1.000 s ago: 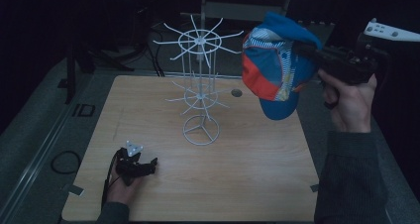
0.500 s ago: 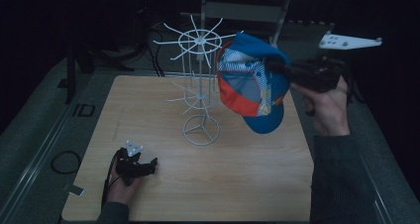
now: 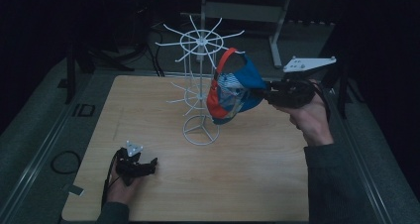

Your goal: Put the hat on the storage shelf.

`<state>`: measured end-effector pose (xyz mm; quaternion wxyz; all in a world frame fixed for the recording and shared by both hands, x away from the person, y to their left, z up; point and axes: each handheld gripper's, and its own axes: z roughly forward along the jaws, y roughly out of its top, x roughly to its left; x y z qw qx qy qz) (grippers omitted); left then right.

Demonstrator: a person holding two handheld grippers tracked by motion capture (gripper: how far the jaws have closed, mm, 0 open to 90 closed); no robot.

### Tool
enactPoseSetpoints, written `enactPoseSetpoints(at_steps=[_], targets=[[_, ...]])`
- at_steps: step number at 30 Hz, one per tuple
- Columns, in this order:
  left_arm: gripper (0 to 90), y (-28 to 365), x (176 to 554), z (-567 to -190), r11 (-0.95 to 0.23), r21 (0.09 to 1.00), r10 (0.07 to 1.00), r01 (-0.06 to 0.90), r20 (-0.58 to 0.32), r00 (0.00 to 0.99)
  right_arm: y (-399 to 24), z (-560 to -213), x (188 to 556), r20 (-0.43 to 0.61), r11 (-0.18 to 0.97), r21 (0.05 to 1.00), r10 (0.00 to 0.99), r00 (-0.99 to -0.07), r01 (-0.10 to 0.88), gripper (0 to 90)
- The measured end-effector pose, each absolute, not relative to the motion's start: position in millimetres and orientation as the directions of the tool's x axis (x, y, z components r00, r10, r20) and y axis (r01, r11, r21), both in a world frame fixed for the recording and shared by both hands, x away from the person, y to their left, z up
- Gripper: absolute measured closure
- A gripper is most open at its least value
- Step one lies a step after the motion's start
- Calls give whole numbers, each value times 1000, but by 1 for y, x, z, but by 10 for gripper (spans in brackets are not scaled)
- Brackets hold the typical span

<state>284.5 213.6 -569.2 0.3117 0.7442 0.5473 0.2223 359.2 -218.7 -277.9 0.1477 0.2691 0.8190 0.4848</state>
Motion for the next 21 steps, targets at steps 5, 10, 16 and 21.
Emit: enactPoseSetpoints(at_steps=[5,10,16,21], targets=[[142,214,284,-569,-207,707,953,676,-10,302,-219,-282,358,19,415,853,583,-812,318,400],[142,213,284,-569,-205,707,953,676,-12,301,-219,-293,358,3,440,833,604,-797,336,299],[142,213,284,-569,-205,707,953,676,-12,301,-221,-309,363,28,449,813,607,-794,371,262],[142,213,285,-569,-204,709,954,675,-12,300,-224,-318,365,48,442,805,617,-786,395,258]])
